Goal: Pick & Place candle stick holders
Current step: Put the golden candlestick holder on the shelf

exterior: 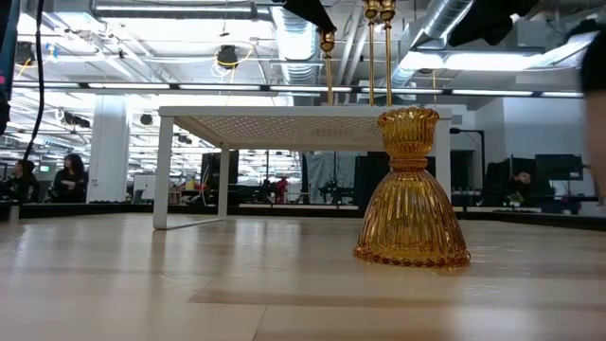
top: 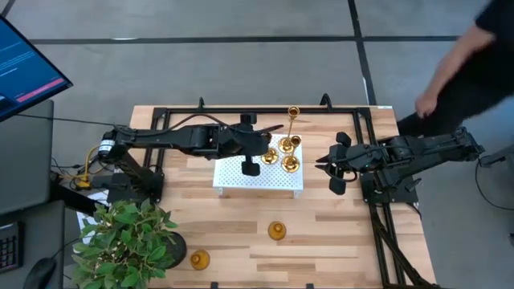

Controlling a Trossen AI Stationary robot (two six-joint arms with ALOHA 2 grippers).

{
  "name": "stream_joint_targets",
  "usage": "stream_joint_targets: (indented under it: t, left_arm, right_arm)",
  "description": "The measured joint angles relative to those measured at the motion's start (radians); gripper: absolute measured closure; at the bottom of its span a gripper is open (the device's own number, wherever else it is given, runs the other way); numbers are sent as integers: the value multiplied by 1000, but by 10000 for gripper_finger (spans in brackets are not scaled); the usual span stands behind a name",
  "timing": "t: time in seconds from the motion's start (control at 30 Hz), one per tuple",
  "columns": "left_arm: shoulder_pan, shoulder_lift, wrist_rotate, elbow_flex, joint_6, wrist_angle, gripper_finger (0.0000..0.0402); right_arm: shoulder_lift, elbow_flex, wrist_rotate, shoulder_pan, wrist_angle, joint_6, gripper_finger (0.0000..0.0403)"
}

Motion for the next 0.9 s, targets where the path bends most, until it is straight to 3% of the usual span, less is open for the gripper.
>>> stream_joint_targets:
  t: [0.27, 0.67, 0.9]
  left_arm:
    - [0, 1, 10, -3, -25, 36, 389]
    - [-1, 2, -24, -3, -27, 57, 334]
    - [-1, 2, -27, -3, -27, 58, 325]
  right_arm:
    - [0, 0, 0, 0, -1, 0, 337]
    - [0, 0, 0, 0, -7, 0, 337]
    - [0, 0, 0, 0, -7, 0, 337]
